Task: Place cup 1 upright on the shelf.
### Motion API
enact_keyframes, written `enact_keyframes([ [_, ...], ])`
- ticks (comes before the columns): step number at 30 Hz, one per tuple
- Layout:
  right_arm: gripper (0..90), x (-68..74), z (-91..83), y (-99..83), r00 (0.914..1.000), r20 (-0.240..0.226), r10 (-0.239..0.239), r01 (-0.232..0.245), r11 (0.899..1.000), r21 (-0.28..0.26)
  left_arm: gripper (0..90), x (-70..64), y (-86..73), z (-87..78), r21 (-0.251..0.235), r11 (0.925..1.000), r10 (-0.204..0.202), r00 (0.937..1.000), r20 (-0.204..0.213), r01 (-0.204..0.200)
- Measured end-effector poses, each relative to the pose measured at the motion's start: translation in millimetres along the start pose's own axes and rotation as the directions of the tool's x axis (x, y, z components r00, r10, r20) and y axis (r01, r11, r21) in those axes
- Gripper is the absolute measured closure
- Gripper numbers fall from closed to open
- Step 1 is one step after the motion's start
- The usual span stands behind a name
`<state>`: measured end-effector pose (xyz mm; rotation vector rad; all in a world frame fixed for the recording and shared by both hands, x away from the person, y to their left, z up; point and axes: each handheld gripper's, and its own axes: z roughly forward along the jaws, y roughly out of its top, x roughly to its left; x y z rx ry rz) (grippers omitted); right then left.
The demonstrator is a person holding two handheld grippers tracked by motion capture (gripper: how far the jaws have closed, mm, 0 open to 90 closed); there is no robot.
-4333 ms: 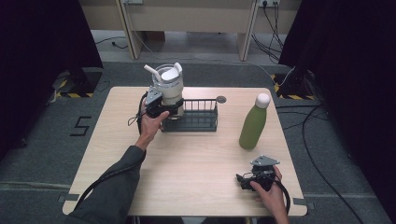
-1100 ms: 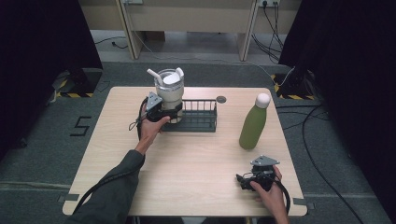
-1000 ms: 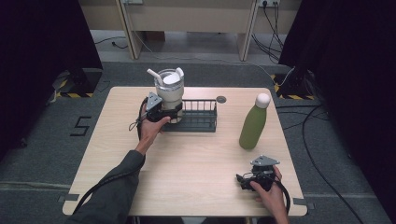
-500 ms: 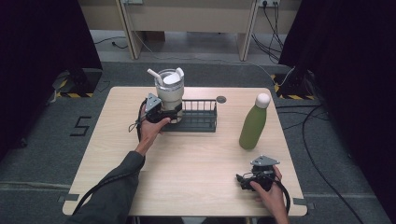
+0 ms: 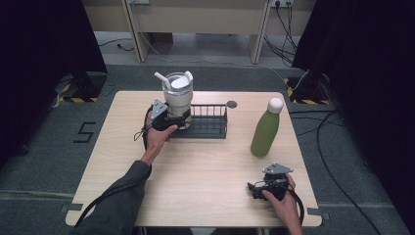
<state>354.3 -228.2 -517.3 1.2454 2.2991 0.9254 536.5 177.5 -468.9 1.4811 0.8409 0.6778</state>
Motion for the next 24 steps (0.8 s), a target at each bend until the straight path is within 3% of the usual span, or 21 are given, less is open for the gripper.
enact_keyframes([
  [8, 0.5, 0.0, 0.0, 0.0, 1.0000, 0.000, 0.000, 0.000, 1.000, 0.000, 8.6, -0.6, -0.2, -3.1, 0.008, 1.0000, 0.001, 1.0000, -0.007, -0.001],
  [9, 0.5, 0.0, 0.0, 0.0, 1.0000, 0.000, 0.000, 0.000, 1.000, 0.001, 8.7, 3.4, 1.1, -4.3, 0.014, 0.9977, 0.066, 0.9978, -0.009, -0.066],
  [10, 0.5, 0.0, 0.0, 0.0, 1.0000, 0.000, 0.000, 0.000, 1.000, 0.001, 8.7, 3.4, 1.1, -4.3, 0.014, 0.9977, 0.066, 0.9978, -0.009, -0.066],
  [11, 0.5, 0.0, 0.0, 0.0, 1.0000, 0.000, 0.000, 0.000, 1.000, 0.001, 8.8, -0.7, -0.4, -5.2, 0.017, 0.9998, 0.010, 0.9999, -0.006, -0.010],
  [24, 0.5, 0.0, 0.0, 0.0, 1.0000, 0.000, -0.001, 0.001, 1.000, 0.001, 9.3, -0.3, -4.0, -15.3, 0.046, 0.9987, 0.019, 0.9998, 0.006, -0.020],
])
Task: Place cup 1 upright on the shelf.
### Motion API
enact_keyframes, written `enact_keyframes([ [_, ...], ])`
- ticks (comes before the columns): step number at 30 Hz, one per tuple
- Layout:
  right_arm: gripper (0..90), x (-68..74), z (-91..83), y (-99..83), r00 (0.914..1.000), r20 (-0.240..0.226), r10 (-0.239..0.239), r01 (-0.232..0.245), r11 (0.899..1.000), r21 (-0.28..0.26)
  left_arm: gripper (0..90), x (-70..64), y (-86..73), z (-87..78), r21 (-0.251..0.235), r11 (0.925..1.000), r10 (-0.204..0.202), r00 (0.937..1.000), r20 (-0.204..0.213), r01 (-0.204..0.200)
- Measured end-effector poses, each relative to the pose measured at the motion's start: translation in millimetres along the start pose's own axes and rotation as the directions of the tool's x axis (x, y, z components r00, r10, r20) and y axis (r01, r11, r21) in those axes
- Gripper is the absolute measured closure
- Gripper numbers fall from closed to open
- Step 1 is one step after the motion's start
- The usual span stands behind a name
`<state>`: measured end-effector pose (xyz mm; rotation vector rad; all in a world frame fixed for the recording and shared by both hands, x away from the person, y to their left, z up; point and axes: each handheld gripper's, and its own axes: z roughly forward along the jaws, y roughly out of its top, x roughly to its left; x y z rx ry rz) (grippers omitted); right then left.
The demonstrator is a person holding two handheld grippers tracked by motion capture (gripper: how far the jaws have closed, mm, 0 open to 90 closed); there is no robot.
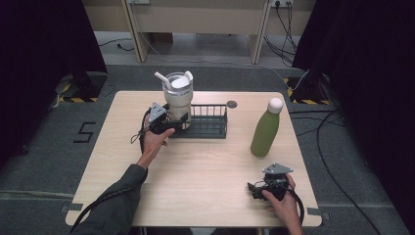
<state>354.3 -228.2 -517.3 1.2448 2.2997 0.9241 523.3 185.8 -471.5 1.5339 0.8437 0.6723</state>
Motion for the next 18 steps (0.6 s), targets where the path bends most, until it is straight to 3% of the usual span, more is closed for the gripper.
enact_keyframes([
  [18, 0.5, 0.0, 0.0, 0.0, 1.0000, 0.000, 0.001, -0.001, 1.000, 0.000, 14.6, -4.1, 2.2, -26.3, 0.004, 1.0000, -0.006, 0.9991, 0.042, 0.006],
])
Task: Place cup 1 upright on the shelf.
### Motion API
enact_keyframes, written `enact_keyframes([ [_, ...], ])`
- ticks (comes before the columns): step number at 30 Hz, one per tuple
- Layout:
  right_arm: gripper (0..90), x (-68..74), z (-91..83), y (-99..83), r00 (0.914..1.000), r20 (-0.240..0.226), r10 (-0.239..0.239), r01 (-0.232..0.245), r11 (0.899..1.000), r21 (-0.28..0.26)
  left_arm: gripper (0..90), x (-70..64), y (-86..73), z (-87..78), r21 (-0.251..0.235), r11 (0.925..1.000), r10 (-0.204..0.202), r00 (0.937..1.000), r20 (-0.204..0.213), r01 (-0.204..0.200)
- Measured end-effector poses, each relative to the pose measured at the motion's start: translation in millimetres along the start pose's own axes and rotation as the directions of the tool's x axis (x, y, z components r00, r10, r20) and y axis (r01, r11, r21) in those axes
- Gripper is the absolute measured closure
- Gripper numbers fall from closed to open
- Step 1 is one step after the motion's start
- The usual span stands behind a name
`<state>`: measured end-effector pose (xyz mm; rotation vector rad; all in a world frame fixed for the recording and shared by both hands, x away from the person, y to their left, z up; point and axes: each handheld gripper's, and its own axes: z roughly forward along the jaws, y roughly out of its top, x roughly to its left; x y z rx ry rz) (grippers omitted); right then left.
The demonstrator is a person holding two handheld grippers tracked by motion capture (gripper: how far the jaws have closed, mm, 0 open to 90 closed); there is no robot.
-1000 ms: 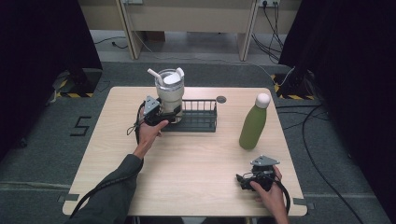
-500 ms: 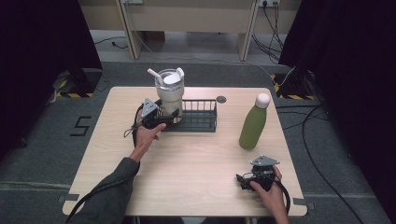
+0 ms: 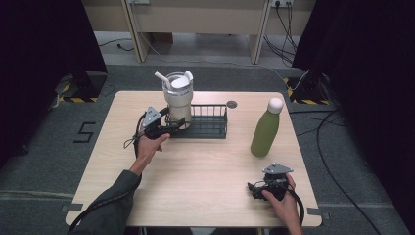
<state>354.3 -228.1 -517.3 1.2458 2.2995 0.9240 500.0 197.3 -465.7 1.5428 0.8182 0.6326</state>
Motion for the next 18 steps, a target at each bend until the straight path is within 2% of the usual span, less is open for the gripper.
enact_keyframes([
  [3, 0.5, 0.0, 0.0, 0.0, 1.0000, 0.000, 0.000, 0.000, 1.000, 0.000, 14.5, -0.3, 1.1, -3.5, 0.000, 1.0000, -0.007, 1.0000, 0.005, 0.007],
  [18, 0.5, -0.1, 0.1, 0.0, 1.0000, 0.000, 0.000, 0.000, 1.000, -0.001, 14.6, -12.4, 7.2, -26.1, 0.021, 0.9997, 0.011, 0.9989, 0.045, -0.012],
])
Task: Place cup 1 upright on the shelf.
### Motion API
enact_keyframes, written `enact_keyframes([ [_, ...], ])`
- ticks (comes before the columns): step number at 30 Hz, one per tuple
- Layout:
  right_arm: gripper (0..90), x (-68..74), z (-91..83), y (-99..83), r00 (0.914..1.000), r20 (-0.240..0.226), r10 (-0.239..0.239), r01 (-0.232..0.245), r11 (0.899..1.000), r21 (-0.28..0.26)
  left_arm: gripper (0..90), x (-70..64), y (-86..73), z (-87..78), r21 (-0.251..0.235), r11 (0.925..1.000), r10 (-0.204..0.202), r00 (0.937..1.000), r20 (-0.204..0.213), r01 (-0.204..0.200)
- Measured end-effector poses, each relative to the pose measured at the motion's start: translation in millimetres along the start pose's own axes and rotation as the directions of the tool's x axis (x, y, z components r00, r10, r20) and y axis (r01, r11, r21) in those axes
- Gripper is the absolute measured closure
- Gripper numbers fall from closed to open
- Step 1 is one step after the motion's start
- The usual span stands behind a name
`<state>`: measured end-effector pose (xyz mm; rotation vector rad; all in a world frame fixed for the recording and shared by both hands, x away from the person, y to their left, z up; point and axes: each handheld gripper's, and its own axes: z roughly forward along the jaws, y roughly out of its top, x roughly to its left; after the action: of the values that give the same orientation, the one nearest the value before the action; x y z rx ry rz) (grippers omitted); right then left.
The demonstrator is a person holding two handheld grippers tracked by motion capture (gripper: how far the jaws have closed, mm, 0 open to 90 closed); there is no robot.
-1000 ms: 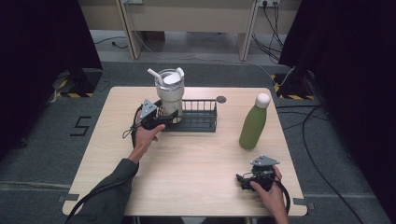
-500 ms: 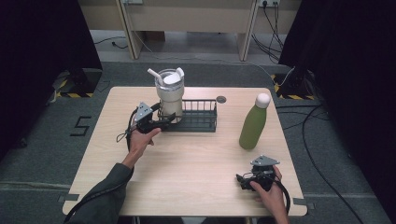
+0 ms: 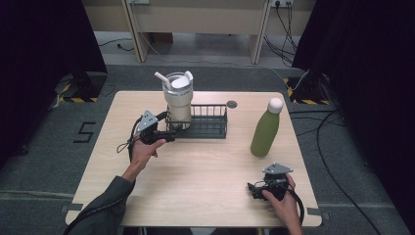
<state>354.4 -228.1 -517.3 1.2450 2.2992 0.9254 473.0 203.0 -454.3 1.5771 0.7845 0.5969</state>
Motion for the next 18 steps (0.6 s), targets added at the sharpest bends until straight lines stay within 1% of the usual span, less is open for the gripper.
enact_keyframes([
  [4, 0.5, 0.2, -0.1, 0.0, 1.0000, 0.000, 0.003, -0.003, 1.000, 0.002, 14.6, -2.6, 0.5, -5.7, 0.002, 1.0000, 0.009, 1.0000, 0.004, -0.009],
  [10, 0.4, 0.0, 0.3, -0.1, 1.0000, 0.000, 0.000, 0.000, 1.000, -0.004, 14.7, -5.8, 0.9, -10.9, 0.003, 1.0000, 0.009, 0.9999, 0.008, -0.009],
  [12, 0.5, 0.0, 0.2, -0.1, 1.0000, 0.001, 0.000, 0.000, 1.000, -0.003, 14.6, -7.1, 0.9, -13.0, 0.004, 0.9999, 0.016, 0.9998, 0.011, -0.016],
  [13, 0.5, 0.8, 0.0, -0.1, 0.9999, 0.000, 0.011, -0.011, 1.000, -0.001, 14.6, -9.0, 0.7, -15.7, 0.009, 0.9998, 0.019, 0.9997, 0.014, -0.019],
  [18, 0.5, 0.8, 0.0, -0.1, 0.9999, 0.000, 0.010, -0.010, 1.000, -0.001, 14.6, -11.9, -1.5, -21.5, 0.016, 0.9994, 0.030, 0.9994, 0.016, -0.031],
])
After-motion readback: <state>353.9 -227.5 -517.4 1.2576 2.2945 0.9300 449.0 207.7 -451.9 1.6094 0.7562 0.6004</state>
